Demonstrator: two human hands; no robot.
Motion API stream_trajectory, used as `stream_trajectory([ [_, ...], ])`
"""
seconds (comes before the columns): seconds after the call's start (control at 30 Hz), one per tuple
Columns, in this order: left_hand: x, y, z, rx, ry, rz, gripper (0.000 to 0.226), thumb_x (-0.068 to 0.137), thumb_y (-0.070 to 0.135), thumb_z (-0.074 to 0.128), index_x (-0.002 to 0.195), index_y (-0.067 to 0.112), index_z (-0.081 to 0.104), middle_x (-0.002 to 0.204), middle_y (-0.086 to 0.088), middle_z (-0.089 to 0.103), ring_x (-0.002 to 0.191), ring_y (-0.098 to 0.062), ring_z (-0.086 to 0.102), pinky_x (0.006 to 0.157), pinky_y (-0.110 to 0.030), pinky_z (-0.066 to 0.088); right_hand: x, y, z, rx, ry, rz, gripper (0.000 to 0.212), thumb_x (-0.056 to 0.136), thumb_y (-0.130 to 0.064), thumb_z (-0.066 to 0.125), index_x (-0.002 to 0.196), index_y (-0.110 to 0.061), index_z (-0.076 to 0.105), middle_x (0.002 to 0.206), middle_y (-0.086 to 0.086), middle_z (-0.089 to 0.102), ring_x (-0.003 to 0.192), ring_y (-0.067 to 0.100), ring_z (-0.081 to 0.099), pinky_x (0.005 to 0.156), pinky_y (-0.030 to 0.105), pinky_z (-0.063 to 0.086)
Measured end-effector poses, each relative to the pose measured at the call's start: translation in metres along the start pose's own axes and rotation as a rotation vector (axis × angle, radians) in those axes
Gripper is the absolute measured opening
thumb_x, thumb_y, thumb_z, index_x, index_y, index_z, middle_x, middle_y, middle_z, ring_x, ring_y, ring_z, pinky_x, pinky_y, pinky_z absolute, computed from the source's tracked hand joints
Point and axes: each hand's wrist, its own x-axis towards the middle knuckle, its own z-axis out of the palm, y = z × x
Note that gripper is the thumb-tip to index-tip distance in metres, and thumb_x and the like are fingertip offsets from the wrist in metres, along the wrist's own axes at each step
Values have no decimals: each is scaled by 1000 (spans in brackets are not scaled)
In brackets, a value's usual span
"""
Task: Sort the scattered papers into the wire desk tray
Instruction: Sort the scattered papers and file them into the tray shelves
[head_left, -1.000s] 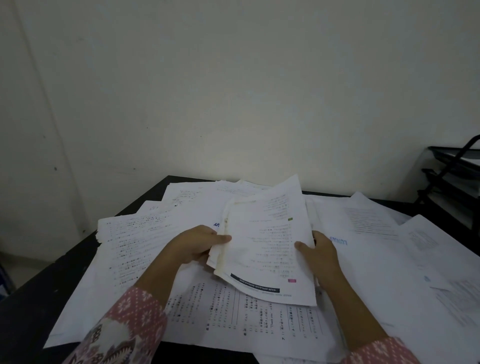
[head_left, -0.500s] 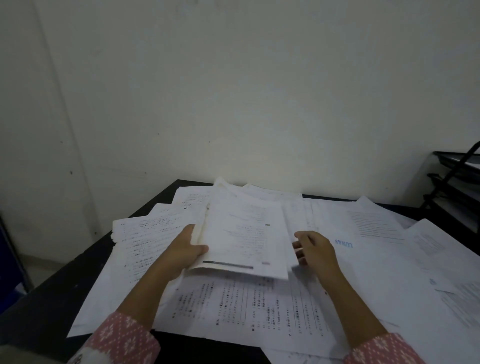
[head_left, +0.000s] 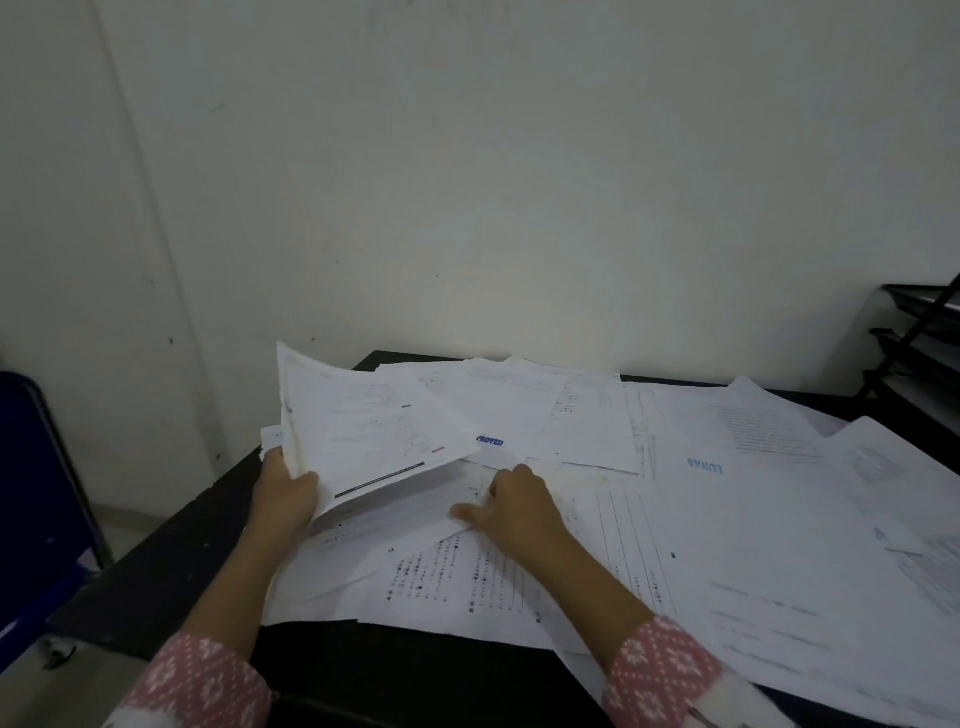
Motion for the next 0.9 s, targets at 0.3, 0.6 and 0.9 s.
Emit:
stream_trajectory([
  [0.3,-4,-7,-1,-59,55,6,50,89,0,41,138,7,37,126,-16,51,108,-32,50,83,-32,38,11,-16,4,18,-146,144,39,78,-37,74,90,-13,46,81,-1,47,84,15,47,58,22,36],
  [0.6,-1,4,8,-87,13,27,50,88,2,41,138,9,35,125,-12,51,105,-30,50,83,-35,41,25,21,-26,652,-46,482,14,86,4,51,71,3,54,49,13,59,42,21,53,44,26,43],
  [0.9,-2,12,31,-114,-32,56,54,93,2,41,144,12,27,136,-15,45,118,-34,45,87,-35,36,45,32,-33,447,-13,419,22,83,-3,56,64,-6,47,58,13,52,44,21,48,42,24,41],
])
